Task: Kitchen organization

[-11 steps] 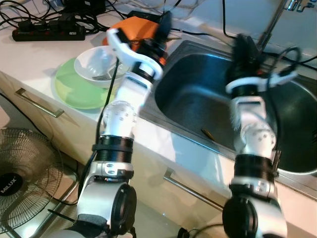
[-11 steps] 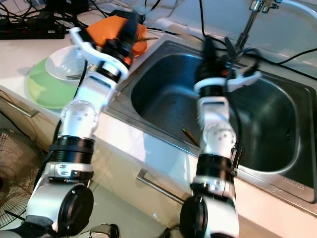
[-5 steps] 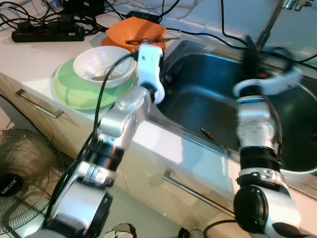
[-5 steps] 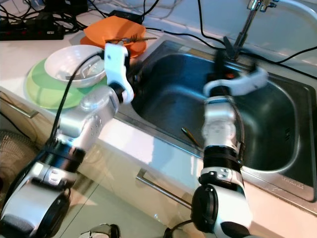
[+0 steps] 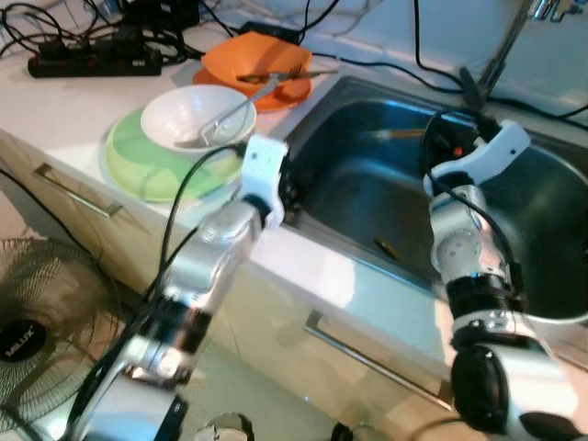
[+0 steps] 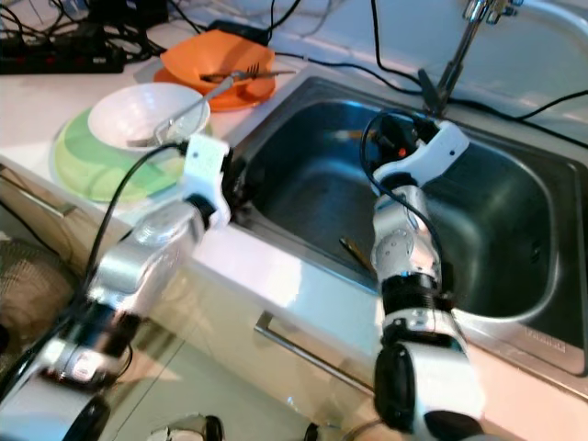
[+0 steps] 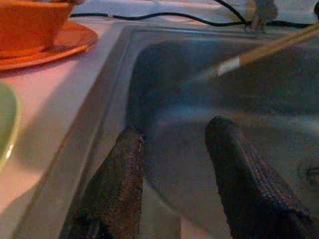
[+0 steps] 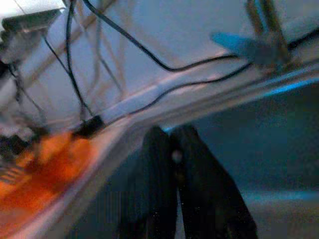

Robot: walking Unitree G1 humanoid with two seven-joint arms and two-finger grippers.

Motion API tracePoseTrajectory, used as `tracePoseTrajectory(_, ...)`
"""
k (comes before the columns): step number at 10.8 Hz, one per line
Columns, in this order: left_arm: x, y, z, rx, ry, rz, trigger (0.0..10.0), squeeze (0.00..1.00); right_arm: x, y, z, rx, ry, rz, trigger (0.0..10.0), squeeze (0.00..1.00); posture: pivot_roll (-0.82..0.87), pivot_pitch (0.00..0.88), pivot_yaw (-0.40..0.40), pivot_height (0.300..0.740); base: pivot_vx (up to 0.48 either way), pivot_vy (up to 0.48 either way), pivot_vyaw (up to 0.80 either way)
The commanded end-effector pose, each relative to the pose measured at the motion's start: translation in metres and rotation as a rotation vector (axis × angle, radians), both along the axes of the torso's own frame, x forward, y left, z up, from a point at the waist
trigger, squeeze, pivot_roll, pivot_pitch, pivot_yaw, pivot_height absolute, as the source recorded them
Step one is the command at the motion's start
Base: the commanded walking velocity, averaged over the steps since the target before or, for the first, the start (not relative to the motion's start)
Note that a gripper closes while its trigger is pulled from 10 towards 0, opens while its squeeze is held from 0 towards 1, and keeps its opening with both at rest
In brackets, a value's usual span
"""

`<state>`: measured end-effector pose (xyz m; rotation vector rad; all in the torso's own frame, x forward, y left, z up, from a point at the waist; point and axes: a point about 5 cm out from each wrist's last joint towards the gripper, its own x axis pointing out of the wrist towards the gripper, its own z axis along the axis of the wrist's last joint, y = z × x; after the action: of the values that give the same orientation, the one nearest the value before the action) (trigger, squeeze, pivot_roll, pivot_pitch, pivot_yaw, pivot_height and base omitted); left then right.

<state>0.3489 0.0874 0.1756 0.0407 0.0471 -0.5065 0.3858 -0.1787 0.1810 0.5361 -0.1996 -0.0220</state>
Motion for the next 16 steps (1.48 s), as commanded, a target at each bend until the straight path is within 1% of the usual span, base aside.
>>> tracePoseTrajectory(1, -0.004, 0.0, -0.005, 0.017, 0.008, -0.011, 10.0, 0.0, 0.003, -0.002, 0.001, -0.063, 0.017, -0.016, 10.0, 0.0, 0.07, 0.079, -0.013, 0.74, 0.0, 0.0, 0.0)
tracePoseTrajectory(3, -0.009, 0.002, -0.012, 0.03, 0.03, -0.022, 10.0, 0.0, 0.004, -0.004, -0.003, -0.147, 0.051, -0.031, 10.0, 0.0, 0.07, 0.071, -0.016, 0.74, 0.0, 0.0, 0.0)
tracePoseTrajectory(5, -0.018, -0.001, -0.023, 0.075, 0.064, -0.062, 10.0, 0.0, 0.008, -0.004, -0.009, -0.316, 0.128, -0.041, 10.0, 0.0, 0.08, 0.061, -0.021, 0.74, 0.0, 0.0, 0.0)
tracePoseTrajectory(6, -0.021, -0.003, -0.024, 0.079, 0.065, -0.074, 10.0, 0.0, 0.009, -0.002, -0.01, -0.349, 0.132, -0.036, 10.0, 0.0, 0.07, 0.058, -0.022, 0.74, 0.0, 0.0, 0.0)
tracePoseTrajectory(7, -0.022, -0.004, -0.024, 0.079, 0.065, -0.077, 10.0, 0.0, 0.009, -0.001, -0.01, -0.35, 0.132, -0.034, 10.0, 0.0, 0.07, 0.056, -0.022, 0.74, 0.0, 0.0, 0.0)
tracePoseTrajectory(8, -0.024, -0.008, -0.025, 0.083, 0.062, -0.093, 10.0, 0.0, 0.012, 0.0, -0.009, -0.405, 0.154, -0.028, 10.0, 0.0, 0.07, 0.052, -0.023, 0.74, 0.0, 0.0, 0.0)
tracePoseTrajectory(9, -0.025, -0.009, -0.025, 0.083, 0.059, -0.098, 10.0, 0.0, 0.014, 0.001, -0.006, -0.435, 0.159, -0.02, 10.0, 0.0, 0.07, 0.05, -0.025, 0.74, 0.0, 0.0, 0.0)
tracePoseTrajectory(10, -0.024, -0.01, -0.021, 0.101, 0.019, -0.098, 10.0, 0.0, 0.015, 0.001, -0.002, -0.471, 0.151, -0.023, 10.0, 0.0, 0.07, 0.049, -0.027, 0.74, 0.0, 0.0, 0.0)
tracePoseTrajectory(11, -0.02, -0.015, -0.01, 0.107, -0.063, -0.092, 10.0, 0.0, 0.017, 0.003, 0.002, -0.494, 0.14, -0.026, 10.0, 0.0, 0.08, 0.053, -0.032, 0.74, 0.0, 0.0, 0.0)
tracePoseTrajectory(12, -0.019, -0.017, -0.005, 0.1, -0.079, -0.093, 10.0, 0.0, 0.018, 0.004, 0.003, -0.495, 0.136, -0.023, 10.0, 0.0, 0.08, 0.06, -0.033, 0.74, 0.0, 0.0, 0.0)
tracePoseTrajectory(13, -0.017, -0.019, -0.005, 0.105, -0.082, -0.092, 10.0, 0.0, 0.018, 0.007, 0.002, -0.51, 0.145, -0.015, 10.0, 0.0, 0.08, 0.062, -0.034, 0.74, 0.0, 0.0, 0.0)
tracePoseTrajectory(14, -0.017, -0.02, -0.005, 0.107, -0.087, -0.091, 10.0, 0.0, 0.018, 0.009, -0.001, -0.547, 0.165, -0.008, 10.0, 0.0, 0.08, 0.07, -0.036, 0.74, 0.0, 0.0, 0.0)
tracePoseTrajectory(16, -0.016, -0.024, -0.005, 0.094, -0.088, -0.098, 10.0, 0.0, 0.019, 0.012, -0.002, -0.567, 0.17, 0.01, 10.0, 0.0, 0.08, 0.08, -0.038, 0.74, 0.0, 0.0, 0.0)
